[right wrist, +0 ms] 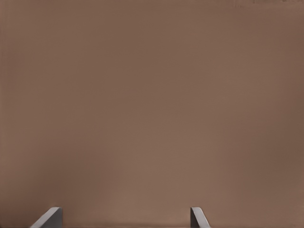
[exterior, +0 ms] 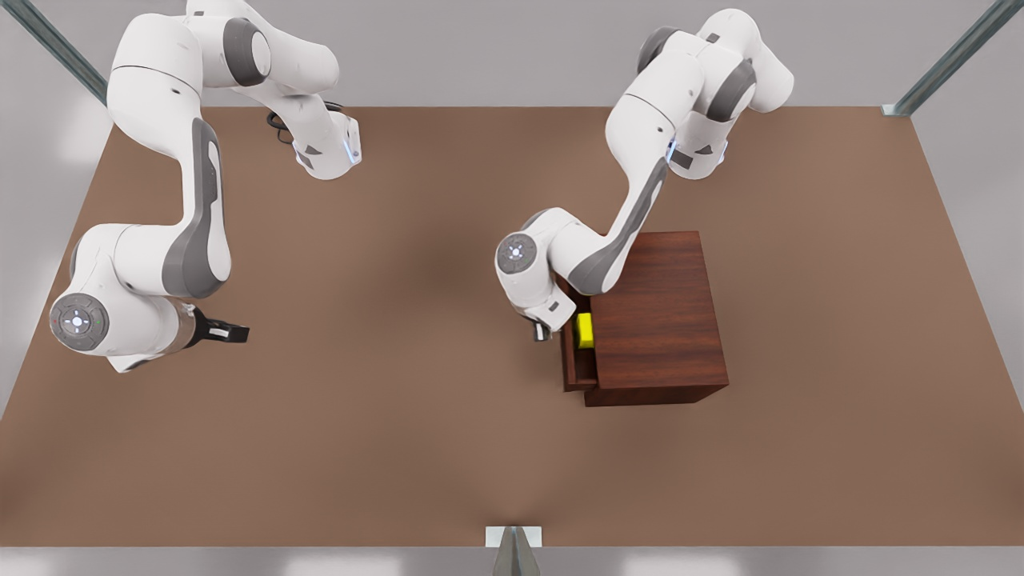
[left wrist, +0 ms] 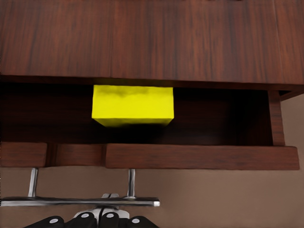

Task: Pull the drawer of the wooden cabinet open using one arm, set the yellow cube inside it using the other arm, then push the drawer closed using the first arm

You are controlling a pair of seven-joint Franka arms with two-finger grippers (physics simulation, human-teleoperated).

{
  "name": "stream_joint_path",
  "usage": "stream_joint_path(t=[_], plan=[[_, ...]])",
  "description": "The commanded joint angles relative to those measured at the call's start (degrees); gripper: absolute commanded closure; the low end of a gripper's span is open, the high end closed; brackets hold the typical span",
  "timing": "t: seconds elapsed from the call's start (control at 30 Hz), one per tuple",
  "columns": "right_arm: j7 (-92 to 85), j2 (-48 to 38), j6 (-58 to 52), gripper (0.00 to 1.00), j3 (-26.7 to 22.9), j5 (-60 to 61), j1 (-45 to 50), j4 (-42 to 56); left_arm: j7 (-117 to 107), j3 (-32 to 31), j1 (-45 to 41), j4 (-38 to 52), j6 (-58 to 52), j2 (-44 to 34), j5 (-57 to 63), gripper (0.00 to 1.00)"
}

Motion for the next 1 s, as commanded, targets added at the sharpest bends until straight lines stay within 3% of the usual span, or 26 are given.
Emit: stream_joint_path(t=[0.0, 0.47, 0.57, 0.6, 0.63, 0.7, 0.77, 0.83, 0.9, 0.93, 0.97], plan=[[-6.74, 0.02, -0.02, 0.00, 0.00, 0.03, 0.00, 0.10, -1.05, 0.03, 0.07, 0.06, -3.25, -0.23, -0.14, 1.00], [-6.47, 0.02, -0.02, 0.00, 0.00, -0.06, 0.00, 0.01, 7.92, 0.12, 3.59, 0.50, -9.05, -1.28, -0.40, 1.00], [-6.47, 0.02, -0.02, 0.00, 0.00, -0.06, 0.00, 0.01, 7.39, -0.06, 3.50, 1.11, -9.14, -4.71, -3.92, 1.00], [-6.47, 0.02, -0.02, 0.00, 0.00, -0.06, 0.00, 0.01, 7.74, -0.58, 3.15, 1.11, -9.14, -5.94, -4.01, 0.76], [-6.47, 0.02, -0.02, 0.00, 0.00, -0.06, 0.00, 0.01, 8.36, -0.85, 2.97, 1.20, -11.76, -8.57, -4.01, 0.00], [-6.47, 0.02, -0.02, 0.00, 0.00, -0.06, 0.00, 0.10, 30.48, -0.59, 4.20, 0.94, -21.08, -14.11, -6.38, 0.00], [-6.47, 0.02, -0.02, 0.00, 0.00, -0.06, 0.00, 0.01, 68.87, -0.23, 12.54, -2.04, -29.43, -21.05, -9.72, 0.00], [-6.47, 0.02, -0.03, 0.00, 0.00, -0.06, 0.00, 0.01, 114.97, 0.82, 21.58, -11.19, -30.84, -29.57, -9.46, 0.00], [-6.47, 0.02, -0.02, 0.00, 0.00, -0.15, 0.00, 0.10, 142.11, 1.09, 31.08, -9.88, -30.93, -30.64, -10.07, 0.00], [-6.47, 0.02, -0.02, 0.00, 0.00, -0.06, 0.00, 0.10, 142.39, 1.00, 32.41, -6.46, -31.37, -29.94, -9.98, 0.00], [-6.47, 0.02, -0.02, 0.00, 0.00, -0.15, 0.00, 0.01, 145.37, 0.82, 39.61, -2.23, -30.67, -26.60, -18.22, 0.00]])
